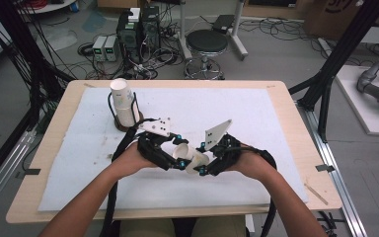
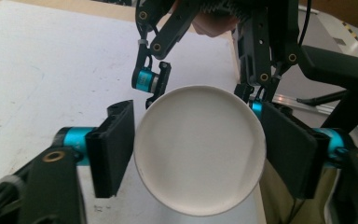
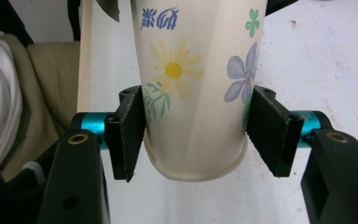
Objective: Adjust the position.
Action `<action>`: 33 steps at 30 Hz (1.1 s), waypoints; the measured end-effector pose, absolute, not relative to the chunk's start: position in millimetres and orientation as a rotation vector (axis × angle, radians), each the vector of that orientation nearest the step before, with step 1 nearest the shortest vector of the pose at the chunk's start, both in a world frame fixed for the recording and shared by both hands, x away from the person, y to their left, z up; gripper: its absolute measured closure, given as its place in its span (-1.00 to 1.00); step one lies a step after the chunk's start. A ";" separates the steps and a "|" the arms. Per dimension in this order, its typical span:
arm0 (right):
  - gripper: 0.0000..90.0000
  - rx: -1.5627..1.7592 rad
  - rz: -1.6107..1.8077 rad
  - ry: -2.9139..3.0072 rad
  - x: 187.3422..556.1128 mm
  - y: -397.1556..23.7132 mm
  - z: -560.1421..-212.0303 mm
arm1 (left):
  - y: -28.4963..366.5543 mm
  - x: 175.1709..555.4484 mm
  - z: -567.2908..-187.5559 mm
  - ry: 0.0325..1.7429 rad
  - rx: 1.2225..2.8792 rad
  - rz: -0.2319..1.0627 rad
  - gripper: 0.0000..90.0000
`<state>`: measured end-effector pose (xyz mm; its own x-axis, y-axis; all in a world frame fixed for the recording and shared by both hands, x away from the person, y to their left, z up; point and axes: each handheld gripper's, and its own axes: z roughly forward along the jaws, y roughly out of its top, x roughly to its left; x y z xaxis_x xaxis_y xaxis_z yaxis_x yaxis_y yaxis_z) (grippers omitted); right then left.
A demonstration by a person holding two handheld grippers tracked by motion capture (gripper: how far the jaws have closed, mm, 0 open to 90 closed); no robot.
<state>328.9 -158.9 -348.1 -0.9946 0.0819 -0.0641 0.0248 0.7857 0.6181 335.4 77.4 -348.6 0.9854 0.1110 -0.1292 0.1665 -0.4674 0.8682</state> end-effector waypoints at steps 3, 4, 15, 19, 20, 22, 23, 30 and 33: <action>-0.11 0.076 0.961 2.912 328.7 -156.5 -349.3 | 77.2 335.3 -349.1 0.186 2.071 -0.061 -0.20; -0.11 0.071 0.948 2.915 328.9 -155.6 -349.3 | 76.9 335.5 -349.7 0.173 2.083 -0.061 -0.19; -0.23 0.078 0.936 2.921 329.1 -154.2 -350.2 | 78.3 335.5 -350.6 0.175 2.074 -0.046 -0.17; -0.52 0.181 1.052 2.853 331.3 -161.3 -345.2 | 82.7 336.7 -351.0 0.193 2.028 -0.047 -0.17; -0.52 0.197 1.092 2.840 331.9 -164.3 -343.8 | 86.6 336.7 -351.5 0.206 1.984 -0.047 -0.17; -0.53 0.231 1.179 2.812 332.4 -170.7 -342.0 | 88.7 336.8 -351.7 0.210 1.965 -0.043 -0.17; -0.53 0.243 1.217 2.796 332.5 -173.6 -341.7 | 90.4 336.6 -351.9 0.217 1.940 -0.046 -0.17; -0.53 0.318 1.418 2.654 328.4 -192.5 -344.0 | 104.5 336.2 -353.2 0.228 1.829 -0.024 -0.17; -0.53 0.334 1.467 2.617 327.0 -197.1 -345.6 | 107.2 336.1 -353.6 0.229 1.807 -0.016 -0.17</action>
<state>327.0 -197.1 -345.6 -0.9681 0.2507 0.0004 0.1311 0.5050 0.8531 336.1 107.2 -353.6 0.9801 0.1474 -0.1328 0.1643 -0.2280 0.9597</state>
